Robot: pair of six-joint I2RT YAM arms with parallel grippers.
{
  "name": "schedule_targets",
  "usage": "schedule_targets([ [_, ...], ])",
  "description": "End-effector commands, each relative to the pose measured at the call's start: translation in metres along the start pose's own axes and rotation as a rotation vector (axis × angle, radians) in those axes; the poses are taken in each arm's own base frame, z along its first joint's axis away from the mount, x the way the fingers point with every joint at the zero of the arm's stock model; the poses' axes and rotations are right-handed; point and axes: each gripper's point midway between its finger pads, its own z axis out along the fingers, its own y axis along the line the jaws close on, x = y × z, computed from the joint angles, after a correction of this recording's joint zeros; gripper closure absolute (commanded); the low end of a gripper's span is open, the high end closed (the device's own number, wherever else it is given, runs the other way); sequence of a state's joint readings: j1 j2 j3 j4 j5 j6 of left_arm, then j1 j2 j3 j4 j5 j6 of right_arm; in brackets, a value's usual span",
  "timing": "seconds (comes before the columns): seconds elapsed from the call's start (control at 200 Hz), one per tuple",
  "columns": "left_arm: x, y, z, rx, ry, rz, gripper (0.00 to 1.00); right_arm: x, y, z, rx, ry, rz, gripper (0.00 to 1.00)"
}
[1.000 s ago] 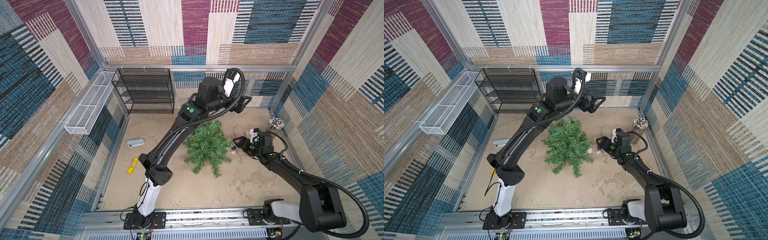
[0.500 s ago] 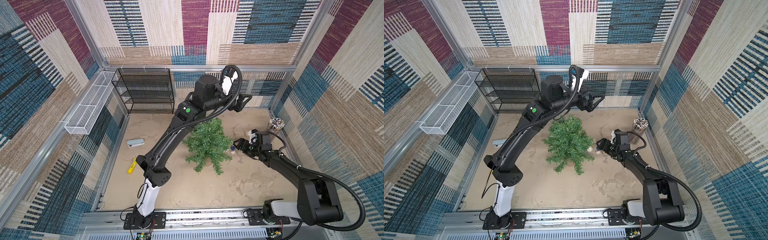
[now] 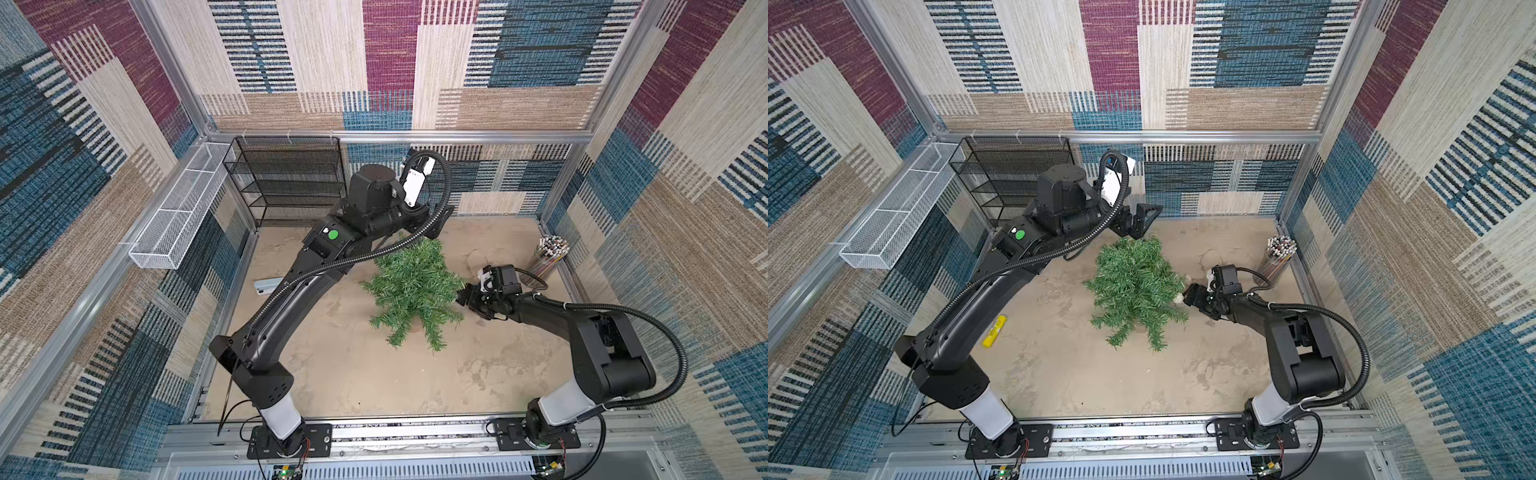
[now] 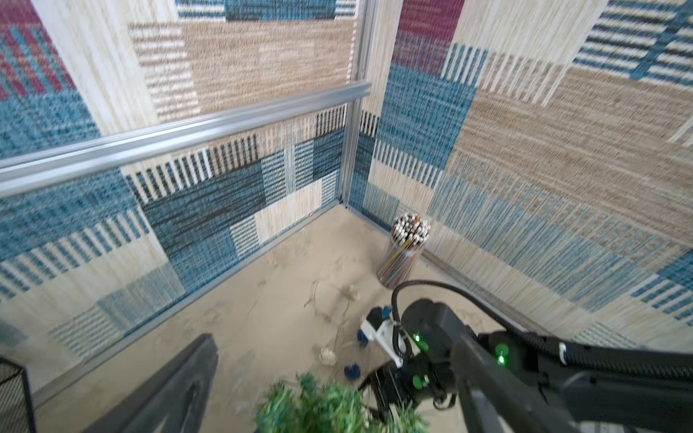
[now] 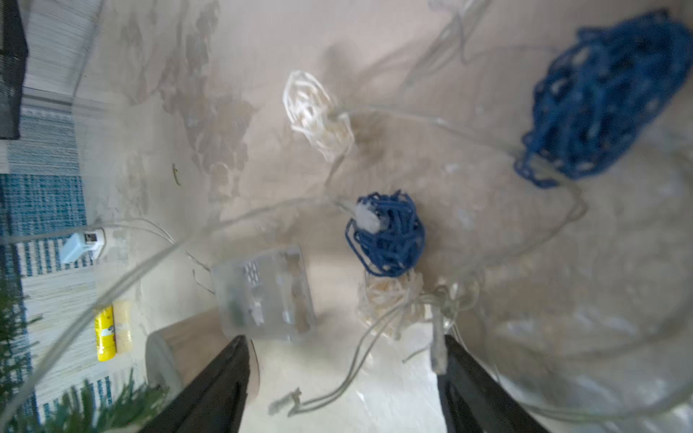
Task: Remove string lights from the small christmas tree
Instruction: Remove the light string from the Christmas tree.
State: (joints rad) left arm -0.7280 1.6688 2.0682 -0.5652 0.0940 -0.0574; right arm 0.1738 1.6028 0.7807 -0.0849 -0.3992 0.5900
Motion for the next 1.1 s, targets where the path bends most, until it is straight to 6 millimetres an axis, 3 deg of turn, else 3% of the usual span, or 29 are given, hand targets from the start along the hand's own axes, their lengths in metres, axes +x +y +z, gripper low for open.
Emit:
schedule_targets([
  [0.0, 0.011, 0.013, -0.008, -0.046, 0.012, -0.007, 0.01, -0.026, 0.017, 0.006, -0.062, -0.062, 0.013, 0.19],
  [0.315, 0.045, 0.034, -0.019, -0.104, 0.079, -0.059, 0.01, -0.074, 0.008, 0.019, 0.007, -0.158, 0.017, 0.18],
  [0.421, 0.047, 0.035, -0.019, -0.103, 0.081, -0.067, 0.01, -0.089, 0.000, 0.014, 0.027, -0.185, 0.026, 0.20],
  [0.546, 0.047, 0.034, -0.016, -0.092, 0.083, -0.074, 0.01, -0.106, -0.010, -0.010, 0.002, -0.214, 0.075, 0.22],
  [0.731, 0.051, 0.036, -0.012, -0.094, 0.093, -0.073, 0.01, -0.096, 0.028, -0.042, -0.201, -0.129, 0.219, 0.17],
  [0.891, 0.057, 0.035, -0.007, -0.083, 0.109, -0.085, 0.01, -0.081, 0.061, -0.046, -0.316, -0.051, 0.313, 0.10],
  [1.097, 0.061, 0.035, -0.009, -0.080, 0.123, -0.093, 0.01, -0.066, 0.072, -0.039, -0.402, 0.017, 0.432, 0.09],
])
